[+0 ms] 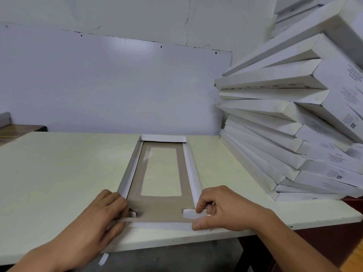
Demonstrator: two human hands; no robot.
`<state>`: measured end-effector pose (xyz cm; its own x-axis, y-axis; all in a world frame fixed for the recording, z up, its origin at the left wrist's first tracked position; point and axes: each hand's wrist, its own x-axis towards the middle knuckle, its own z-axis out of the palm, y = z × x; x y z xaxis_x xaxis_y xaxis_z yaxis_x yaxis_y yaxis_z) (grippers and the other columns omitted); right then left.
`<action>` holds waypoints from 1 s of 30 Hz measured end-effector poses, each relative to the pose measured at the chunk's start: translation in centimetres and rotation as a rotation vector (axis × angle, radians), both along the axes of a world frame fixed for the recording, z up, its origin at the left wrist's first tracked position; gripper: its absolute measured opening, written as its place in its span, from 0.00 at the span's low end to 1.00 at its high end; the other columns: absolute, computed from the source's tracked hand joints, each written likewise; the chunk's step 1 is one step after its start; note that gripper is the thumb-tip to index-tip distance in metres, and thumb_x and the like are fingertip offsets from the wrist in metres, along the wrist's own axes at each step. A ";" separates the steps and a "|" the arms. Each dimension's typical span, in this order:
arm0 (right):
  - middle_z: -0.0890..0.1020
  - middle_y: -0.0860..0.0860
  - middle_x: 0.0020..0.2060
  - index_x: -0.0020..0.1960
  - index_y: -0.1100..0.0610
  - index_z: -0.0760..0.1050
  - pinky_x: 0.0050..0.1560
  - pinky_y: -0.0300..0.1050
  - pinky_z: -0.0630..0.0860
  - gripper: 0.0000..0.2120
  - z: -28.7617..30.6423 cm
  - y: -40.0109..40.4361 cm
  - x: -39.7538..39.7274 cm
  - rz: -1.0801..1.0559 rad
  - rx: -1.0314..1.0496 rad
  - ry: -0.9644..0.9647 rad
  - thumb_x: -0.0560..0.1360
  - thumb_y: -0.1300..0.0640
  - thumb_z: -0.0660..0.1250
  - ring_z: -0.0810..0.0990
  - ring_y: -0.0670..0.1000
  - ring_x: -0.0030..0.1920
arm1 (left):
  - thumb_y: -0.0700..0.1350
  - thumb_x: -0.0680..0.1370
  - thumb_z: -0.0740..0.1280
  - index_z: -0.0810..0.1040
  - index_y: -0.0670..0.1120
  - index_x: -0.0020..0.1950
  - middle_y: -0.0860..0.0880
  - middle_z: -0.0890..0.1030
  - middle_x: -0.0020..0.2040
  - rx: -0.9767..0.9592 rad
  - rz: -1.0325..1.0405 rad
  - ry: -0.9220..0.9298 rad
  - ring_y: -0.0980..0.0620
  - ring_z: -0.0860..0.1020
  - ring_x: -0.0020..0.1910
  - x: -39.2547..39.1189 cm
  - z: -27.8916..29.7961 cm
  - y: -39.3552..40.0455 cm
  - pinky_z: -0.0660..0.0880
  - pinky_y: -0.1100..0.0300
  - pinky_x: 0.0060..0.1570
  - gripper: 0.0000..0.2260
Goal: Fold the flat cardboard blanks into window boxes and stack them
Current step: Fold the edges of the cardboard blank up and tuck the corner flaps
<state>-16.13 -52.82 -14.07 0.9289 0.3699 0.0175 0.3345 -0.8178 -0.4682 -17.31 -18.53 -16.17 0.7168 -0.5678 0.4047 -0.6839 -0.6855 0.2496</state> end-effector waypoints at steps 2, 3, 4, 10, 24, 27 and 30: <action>0.78 0.42 0.42 0.47 0.44 0.80 0.41 0.41 0.77 0.29 0.0 -0.1 0.0 0.009 -0.012 -0.006 0.58 0.23 0.71 0.78 0.43 0.41 | 0.52 0.76 0.60 0.67 0.58 0.42 0.63 0.70 0.46 -0.041 0.002 0.018 0.58 0.71 0.48 0.1 0.2 0.0 0.69 0.67 0.46 0.03; 0.78 0.42 0.42 0.47 0.44 0.80 0.42 0.41 0.77 0.27 -0.1 -0.2 0.1 0.013 -0.020 -0.012 0.59 0.25 0.72 0.78 0.43 0.42 | 0.53 0.76 0.59 0.67 0.58 0.42 0.62 0.69 0.47 -0.061 0.001 0.023 0.58 0.71 0.47 0.2 0.2 0.0 0.69 0.67 0.46 0.03; 0.78 0.42 0.43 0.48 0.44 0.80 0.44 0.41 0.78 0.25 -0.1 -0.3 0.2 0.019 -0.031 -0.019 0.61 0.27 0.72 0.78 0.43 0.43 | 0.55 0.76 0.59 0.68 0.58 0.42 0.61 0.69 0.47 -0.077 0.001 0.027 0.57 0.72 0.46 0.3 0.2 0.1 0.70 0.66 0.45 0.03; 0.80 0.45 0.43 0.46 0.49 0.80 0.45 0.45 0.77 0.10 -0.2 -0.3 0.4 0.065 -0.065 -0.060 0.75 0.43 0.66 0.77 0.45 0.43 | 0.61 0.77 0.57 0.68 0.56 0.41 0.58 0.73 0.45 -0.104 0.032 0.010 0.59 0.71 0.44 1.0 -0.3 0.1 0.68 0.68 0.41 0.11; 0.75 0.46 0.35 0.43 0.53 0.71 0.36 0.38 0.66 0.13 -0.6 -0.3 0.7 0.040 -0.050 -0.103 0.82 0.49 0.57 0.70 0.44 0.35 | 0.59 0.77 0.58 0.67 0.55 0.39 0.56 0.74 0.38 -0.134 0.073 -0.008 0.55 0.71 0.35 1.6 -0.1 -0.2 0.67 0.65 0.35 0.11; 0.75 0.46 0.36 0.45 0.51 0.72 0.37 0.39 0.65 0.11 -0.7 -0.1 0.7 0.035 -0.040 -0.116 0.83 0.49 0.56 0.70 0.46 0.37 | 0.56 0.78 0.61 0.67 0.56 0.39 0.57 0.74 0.38 -0.139 0.079 -0.017 0.55 0.71 0.35 1.6 -0.2 -0.2 0.66 0.66 0.35 0.09; 0.78 0.48 0.39 0.49 0.50 0.73 0.38 0.39 0.67 0.11 -0.9 0.0 0.8 0.020 -0.040 -0.128 0.83 0.48 0.55 0.73 0.49 0.41 | 0.54 0.80 0.60 0.66 0.56 0.39 0.56 0.74 0.37 -0.150 0.080 -0.014 0.55 0.70 0.35 1.8 -0.3 -0.2 0.66 0.65 0.35 0.10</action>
<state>-15.35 -52.85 -14.95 0.9123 0.3913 0.1206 0.4062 -0.8275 -0.3877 -15.53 -18.75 -16.45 0.7508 -0.4420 0.4909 -0.6331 -0.6936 0.3437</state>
